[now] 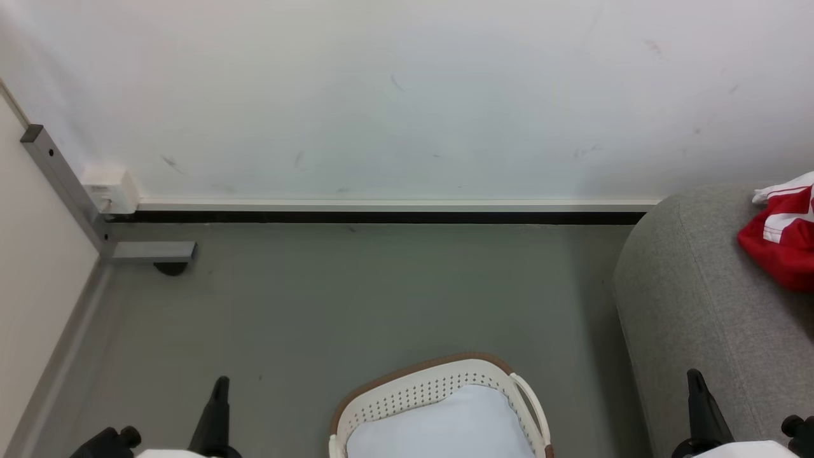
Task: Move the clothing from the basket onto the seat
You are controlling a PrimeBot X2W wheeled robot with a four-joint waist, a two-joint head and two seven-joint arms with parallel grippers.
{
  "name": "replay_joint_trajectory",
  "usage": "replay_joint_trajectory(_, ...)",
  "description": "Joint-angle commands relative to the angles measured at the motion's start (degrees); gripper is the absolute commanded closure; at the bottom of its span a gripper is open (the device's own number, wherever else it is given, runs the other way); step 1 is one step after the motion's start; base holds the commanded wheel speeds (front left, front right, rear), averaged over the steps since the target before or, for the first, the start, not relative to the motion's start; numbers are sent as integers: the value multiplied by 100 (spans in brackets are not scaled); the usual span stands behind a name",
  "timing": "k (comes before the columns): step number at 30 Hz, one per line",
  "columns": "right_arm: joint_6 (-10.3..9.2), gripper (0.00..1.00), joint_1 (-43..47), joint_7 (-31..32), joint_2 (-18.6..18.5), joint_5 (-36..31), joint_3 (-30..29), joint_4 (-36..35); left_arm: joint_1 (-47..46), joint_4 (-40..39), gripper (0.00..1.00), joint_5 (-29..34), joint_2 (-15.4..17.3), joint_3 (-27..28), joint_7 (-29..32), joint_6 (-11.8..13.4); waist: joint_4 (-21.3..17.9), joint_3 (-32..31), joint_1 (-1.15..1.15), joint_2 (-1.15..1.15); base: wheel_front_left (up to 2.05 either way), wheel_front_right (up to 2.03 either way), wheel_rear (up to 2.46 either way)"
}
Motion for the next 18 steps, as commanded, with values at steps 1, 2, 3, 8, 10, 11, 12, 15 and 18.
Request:
replay_joint_trajectory(1,-4,100,-140,44,-55,219,-52,-110,-143,-84,100,-242,12,62,43,3,3,1,0,0,0,0,0)
replay_joint_trajectory(2,-4,100,-140,66,-56,295,-61,-120,-148,-87,100,-307,9,72,62,3,5,1,0,0,0,0,0)
replay_joint_trajectory(3,-4,100,-140,66,-56,295,-61,-120,-148,-87,100,-307,9,72,62,3,5,1,0,0,0,0,0)
replay_joint_trajectory(8,-5,100,-152,182,-61,738,-111,-172,-173,-110,100,-709,-7,129,181,3,15,3,0,0,0,0,0)
replay_joint_trajectory(10,-5,100,-155,215,-63,874,-127,-187,-183,-118,100,-848,-13,148,217,3,18,3,0,0,0,0,0)
replay_joint_trajectory(11,-5,100,-157,237,-64,942,-136,-195,-188,-121,100,-915,-15,159,237,3,20,3,0,0,0,0,0)
replay_joint_trajectory(12,-6,100,-160,255,-65,1013,-144,-202,-193,-124,100,-970,-17,168,256,3,22,4,0,0,0,0,0)
replay_joint_trajectory(15,-6,100,-165,291,-67,1146,-161,-218,-201,-131,100,-1088,-21,188,288,3,25,4,0,0,0,0,0)
replay_joint_trajectory(18,-6,100,-172,343,-69,1341,-185,-242,-213,-142,100,-1281,-28,217,342,4,30,5,0,0,0,0,0)
